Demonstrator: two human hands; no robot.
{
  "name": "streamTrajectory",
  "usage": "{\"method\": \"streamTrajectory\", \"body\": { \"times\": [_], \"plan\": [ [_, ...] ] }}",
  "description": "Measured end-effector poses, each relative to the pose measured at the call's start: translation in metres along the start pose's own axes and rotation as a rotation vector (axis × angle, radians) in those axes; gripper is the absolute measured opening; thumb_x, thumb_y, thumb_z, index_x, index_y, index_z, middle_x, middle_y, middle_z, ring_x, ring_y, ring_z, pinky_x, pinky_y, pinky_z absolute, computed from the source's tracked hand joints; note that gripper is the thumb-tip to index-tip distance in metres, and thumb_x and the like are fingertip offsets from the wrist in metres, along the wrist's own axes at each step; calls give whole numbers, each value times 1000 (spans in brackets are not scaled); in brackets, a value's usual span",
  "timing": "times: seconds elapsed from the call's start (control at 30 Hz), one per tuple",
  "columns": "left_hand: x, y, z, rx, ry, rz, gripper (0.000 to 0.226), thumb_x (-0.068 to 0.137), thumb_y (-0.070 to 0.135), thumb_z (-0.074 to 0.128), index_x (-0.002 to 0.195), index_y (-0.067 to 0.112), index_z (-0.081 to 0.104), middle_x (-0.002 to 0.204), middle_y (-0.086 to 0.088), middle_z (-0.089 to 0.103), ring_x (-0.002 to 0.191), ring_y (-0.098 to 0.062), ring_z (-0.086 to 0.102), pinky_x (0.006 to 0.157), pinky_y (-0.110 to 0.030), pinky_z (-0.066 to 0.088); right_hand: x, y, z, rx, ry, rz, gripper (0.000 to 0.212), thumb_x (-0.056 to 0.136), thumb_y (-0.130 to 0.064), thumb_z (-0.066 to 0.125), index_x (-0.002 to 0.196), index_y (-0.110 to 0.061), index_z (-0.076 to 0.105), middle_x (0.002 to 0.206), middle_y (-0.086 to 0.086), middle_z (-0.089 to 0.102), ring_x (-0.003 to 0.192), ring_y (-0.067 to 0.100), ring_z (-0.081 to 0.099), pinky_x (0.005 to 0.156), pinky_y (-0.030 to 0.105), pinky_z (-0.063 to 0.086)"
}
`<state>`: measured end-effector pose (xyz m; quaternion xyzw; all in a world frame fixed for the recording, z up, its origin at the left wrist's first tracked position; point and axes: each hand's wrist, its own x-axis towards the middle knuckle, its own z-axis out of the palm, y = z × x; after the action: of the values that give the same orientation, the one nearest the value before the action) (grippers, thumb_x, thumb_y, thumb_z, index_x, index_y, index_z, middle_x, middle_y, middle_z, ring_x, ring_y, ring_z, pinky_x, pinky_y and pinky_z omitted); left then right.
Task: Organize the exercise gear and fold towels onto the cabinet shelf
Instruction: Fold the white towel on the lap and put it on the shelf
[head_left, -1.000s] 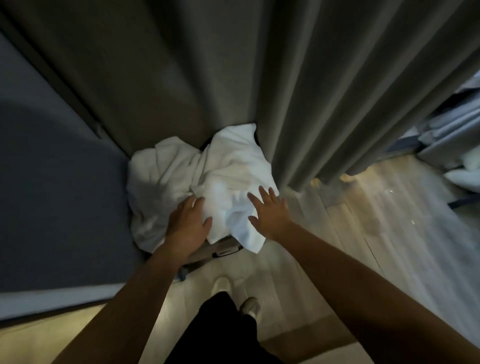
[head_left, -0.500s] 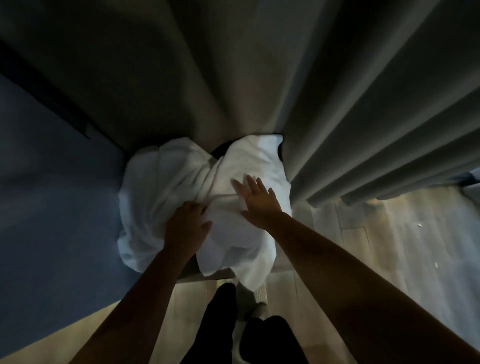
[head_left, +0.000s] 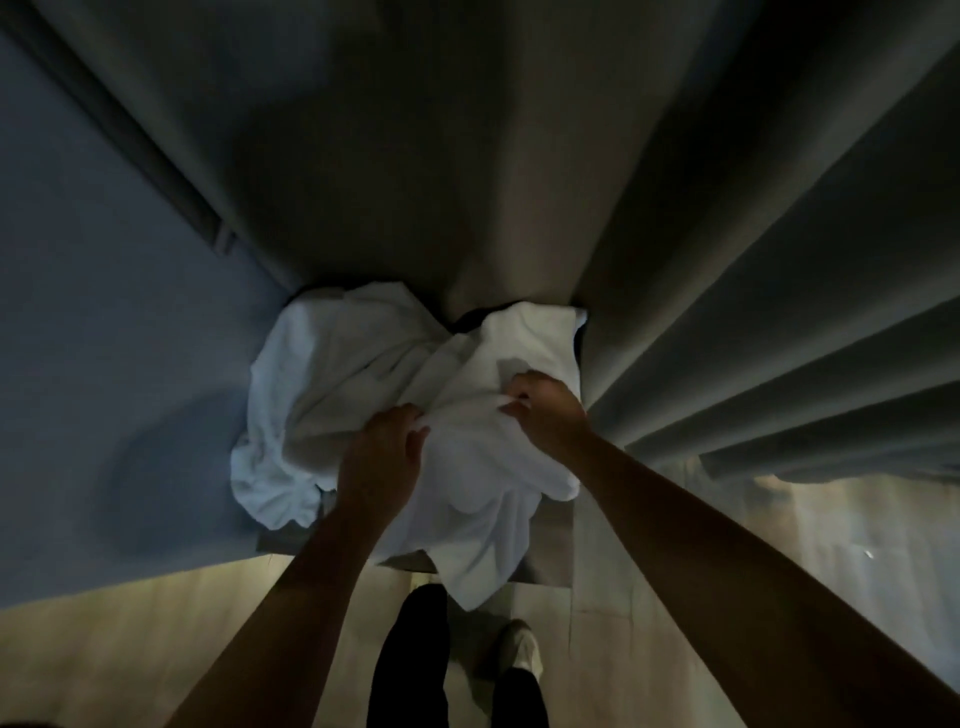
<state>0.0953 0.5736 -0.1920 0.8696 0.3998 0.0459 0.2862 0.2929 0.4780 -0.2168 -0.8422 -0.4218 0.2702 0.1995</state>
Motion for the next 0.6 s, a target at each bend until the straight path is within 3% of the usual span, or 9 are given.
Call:
{"method": "streamTrajectory", "body": {
  "times": [0.1, 0.2, 0.33, 0.4, 0.5, 0.53, 0.6],
  "plan": [
    [-6, 31, -9, -73, 73, 35, 25, 99, 20, 51, 116, 6, 64, 107, -13, 67, 100, -28, 62, 87, -31, 46, -25, 2, -35, 147, 100, -32, 9, 91, -16, 64, 87, -7, 64, 94, 15, 64, 89, 26, 58, 77, 30, 42],
    [-14, 65, -24, -126, 181, 111, 22, 99, 14, 52, 112, 3, 66, 106, -15, 68, 99, -27, 63, 86, -21, 37, -50, -1, -72, 270, 198, -61, 16, 92, -13, 64, 85, 1, 62, 84, 17, 63, 76, 23, 55, 71, 29, 42],
    [-23, 116, -53, -209, 312, 170, 21, 99, 11, 52, 110, 0, 66, 105, -17, 69, 93, -23, 62, 80, -10, 30, -84, -11, -116, 335, 206, -155, 15, 95, -15, 60, 82, -8, 54, 73, 3, 52, 66, 12, 47, 63, 25, 36],
    [-25, 143, -69, -232, 361, 201, 21, 97, 11, 55, 108, -1, 67, 102, -18, 70, 90, -26, 62, 74, -11, 29, -103, -17, -131, 393, 161, -212, 7, 95, -18, 60, 96, -11, 57, 82, 6, 57, 73, 9, 53, 69, 24, 42],
    [-31, 176, -86, -235, 366, 252, 21, 93, 14, 61, 106, 1, 70, 99, -15, 71, 85, -23, 61, 70, -14, 30, -127, -26, -147, 513, 4, -292, 49, 90, -18, 68, 135, -13, 49, 125, 6, 60, 110, 13, 59, 94, 27, 48],
    [-34, 185, -89, -233, 359, 268, 21, 92, 15, 63, 106, 2, 71, 98, -13, 72, 85, -21, 62, 70, -14, 32, -133, -28, -150, 482, -31, -300, 56, 88, -21, 69, 139, -17, 45, 130, 1, 58, 114, 12, 57, 95, 28, 48],
    [-39, 198, -92, -240, 327, 293, 19, 90, 17, 66, 103, 5, 72, 93, -8, 71, 83, -17, 61, 67, -12, 34, -142, -32, -153, 395, 5, -286, 43, 89, -29, 69, 129, -21, 54, 117, -5, 62, 101, 9, 59, 86, 28, 49]
  ]
}}
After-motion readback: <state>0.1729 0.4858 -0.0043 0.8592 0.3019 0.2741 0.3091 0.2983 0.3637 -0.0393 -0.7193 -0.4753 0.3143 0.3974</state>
